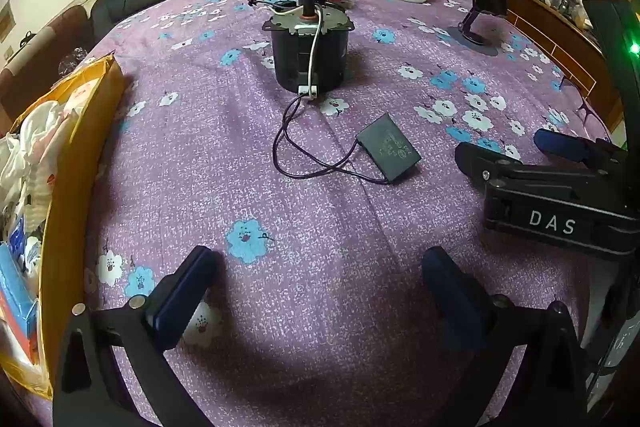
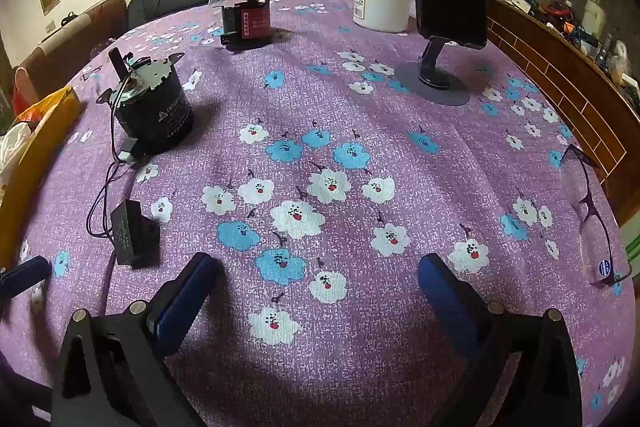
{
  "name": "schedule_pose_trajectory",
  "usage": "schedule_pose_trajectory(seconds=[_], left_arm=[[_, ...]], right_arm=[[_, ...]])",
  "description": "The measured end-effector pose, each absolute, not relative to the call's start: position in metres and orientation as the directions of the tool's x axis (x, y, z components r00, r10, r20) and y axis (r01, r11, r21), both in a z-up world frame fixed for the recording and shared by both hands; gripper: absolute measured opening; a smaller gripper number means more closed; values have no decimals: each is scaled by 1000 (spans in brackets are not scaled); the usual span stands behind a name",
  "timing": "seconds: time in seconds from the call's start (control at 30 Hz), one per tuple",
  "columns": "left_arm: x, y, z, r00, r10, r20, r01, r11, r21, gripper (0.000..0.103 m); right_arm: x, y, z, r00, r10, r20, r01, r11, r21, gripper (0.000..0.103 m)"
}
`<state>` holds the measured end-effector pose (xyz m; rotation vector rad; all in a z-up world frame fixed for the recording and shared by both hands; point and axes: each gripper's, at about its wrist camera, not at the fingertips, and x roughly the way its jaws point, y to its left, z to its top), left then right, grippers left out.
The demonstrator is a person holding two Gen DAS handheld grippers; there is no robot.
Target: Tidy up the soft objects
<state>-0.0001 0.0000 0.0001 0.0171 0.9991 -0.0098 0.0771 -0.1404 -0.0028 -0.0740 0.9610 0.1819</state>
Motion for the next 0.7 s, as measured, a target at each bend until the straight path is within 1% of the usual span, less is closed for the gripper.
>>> schedule_pose_trajectory(seconds=[0.7], left_arm=[[0, 0, 0, 539, -1, -842, 16, 1000, 10, 103]], right_arm=[[77, -140, -3, 560, 117, -820, -187, 982, 13, 102]])
